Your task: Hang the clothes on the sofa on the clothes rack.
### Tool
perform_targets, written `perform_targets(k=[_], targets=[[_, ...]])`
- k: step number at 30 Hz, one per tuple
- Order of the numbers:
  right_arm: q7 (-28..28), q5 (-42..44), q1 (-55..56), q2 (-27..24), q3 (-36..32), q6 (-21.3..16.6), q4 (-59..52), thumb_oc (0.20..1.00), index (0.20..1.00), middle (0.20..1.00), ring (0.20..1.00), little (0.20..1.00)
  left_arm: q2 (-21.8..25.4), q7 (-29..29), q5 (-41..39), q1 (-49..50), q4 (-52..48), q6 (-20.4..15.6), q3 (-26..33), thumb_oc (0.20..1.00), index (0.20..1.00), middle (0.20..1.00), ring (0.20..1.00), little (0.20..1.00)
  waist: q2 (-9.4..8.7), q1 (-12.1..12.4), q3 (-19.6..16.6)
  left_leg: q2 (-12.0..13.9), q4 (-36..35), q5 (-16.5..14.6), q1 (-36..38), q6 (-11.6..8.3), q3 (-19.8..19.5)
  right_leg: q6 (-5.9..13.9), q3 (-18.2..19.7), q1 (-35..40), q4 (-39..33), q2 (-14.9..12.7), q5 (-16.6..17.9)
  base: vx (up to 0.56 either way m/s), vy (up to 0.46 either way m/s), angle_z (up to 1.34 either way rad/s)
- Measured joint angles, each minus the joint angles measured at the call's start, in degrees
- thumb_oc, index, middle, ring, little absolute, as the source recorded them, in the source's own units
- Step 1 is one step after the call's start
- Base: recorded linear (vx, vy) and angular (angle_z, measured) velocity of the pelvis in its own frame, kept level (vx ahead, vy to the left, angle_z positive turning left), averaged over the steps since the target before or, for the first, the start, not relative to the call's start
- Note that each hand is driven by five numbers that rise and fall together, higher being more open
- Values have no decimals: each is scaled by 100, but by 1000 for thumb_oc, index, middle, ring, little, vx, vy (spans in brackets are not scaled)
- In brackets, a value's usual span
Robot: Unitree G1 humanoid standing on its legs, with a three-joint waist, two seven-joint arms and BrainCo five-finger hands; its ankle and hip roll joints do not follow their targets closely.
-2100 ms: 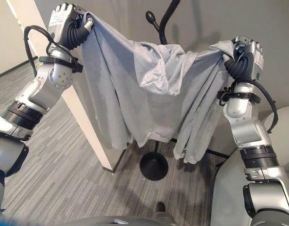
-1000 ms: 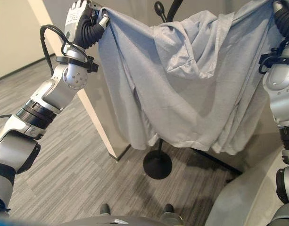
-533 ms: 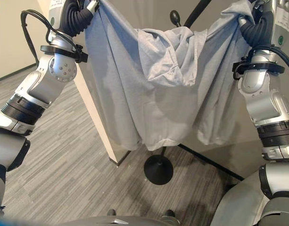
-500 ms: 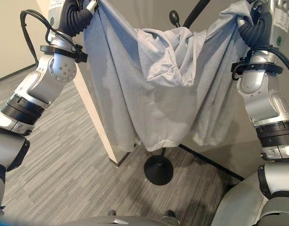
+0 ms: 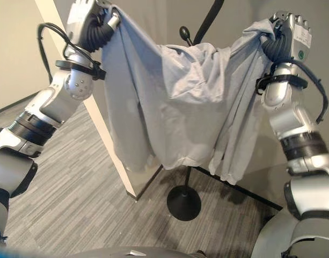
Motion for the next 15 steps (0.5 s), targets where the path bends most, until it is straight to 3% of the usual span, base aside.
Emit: perform_targets(k=[3, 7, 15], targets=[[74, 259, -715, -29, 595, 112, 737, 200, 200, 200, 200, 200, -112, -43, -231, -169, 268, -14, -268, 200, 200, 200, 200, 200, 37, -2, -26, 27, 35, 74, -72, 90, -27, -16, -42, -39, -1, 38, 12, 18, -52, 6], [301, 293, -1643, -4, 1594, 174, 1742, 200, 200, 200, 200, 200, -411, -74, -483, -513, 753, -81, -590, 200, 200, 200, 200, 200, 39, 63, -27, 51, 69, 134, -145, 12, -106, -17, -128, -43, -1, 67, 10, -11, -48, 11], [585, 454, -2059, 304, 1889, 289, 2605, 200, 200, 200, 200, 200, -834, -108, -677, -559, 803, -170, -816, 200, 200, 200, 200, 200, 58, 205, -37, 35, 67, 230, -400, 6, -400, -24, -409, -100, 0, 76, 6, 1, -43, 19]])
